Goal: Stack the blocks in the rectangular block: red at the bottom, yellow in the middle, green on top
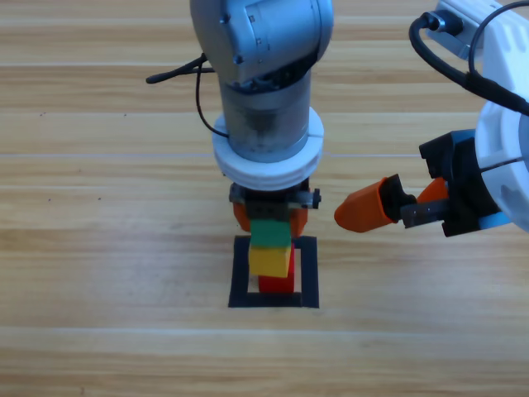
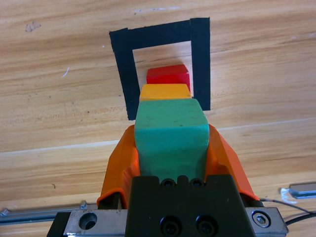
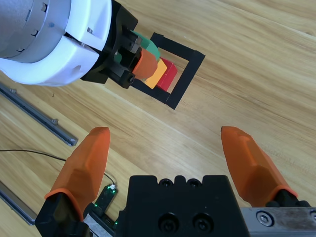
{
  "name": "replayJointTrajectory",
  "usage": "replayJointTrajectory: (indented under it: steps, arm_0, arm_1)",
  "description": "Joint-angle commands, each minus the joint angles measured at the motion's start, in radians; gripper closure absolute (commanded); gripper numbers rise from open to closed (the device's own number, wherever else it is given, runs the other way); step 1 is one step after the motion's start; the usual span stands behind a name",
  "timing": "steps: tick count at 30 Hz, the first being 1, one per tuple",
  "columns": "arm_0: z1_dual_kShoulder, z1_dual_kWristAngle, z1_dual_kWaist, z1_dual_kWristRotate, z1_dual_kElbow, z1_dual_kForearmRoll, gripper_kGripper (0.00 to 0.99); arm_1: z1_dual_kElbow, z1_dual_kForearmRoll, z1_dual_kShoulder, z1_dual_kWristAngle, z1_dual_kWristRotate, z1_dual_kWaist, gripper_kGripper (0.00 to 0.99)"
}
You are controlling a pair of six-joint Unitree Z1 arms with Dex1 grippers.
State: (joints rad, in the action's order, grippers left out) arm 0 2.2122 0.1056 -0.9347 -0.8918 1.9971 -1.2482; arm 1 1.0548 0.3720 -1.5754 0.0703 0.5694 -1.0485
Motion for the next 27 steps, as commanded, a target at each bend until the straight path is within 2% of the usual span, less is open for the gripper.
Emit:
replayJointTrajectory:
  steps: [1,27]
  arm_0:
    - [0.046,0.014,-0.019,-0.004,0.006,-0.005,0.866]
    - [0.072,0.019,-0.019,0.002,0.023,-0.005,0.864]
  arm_1:
    - [-0.027,-0.019,-0.037,0.014,-0.003,0.002,0.000]
    - [-0.024,-0.018,-0.041,0.013,-0.003,0.002,0.000]
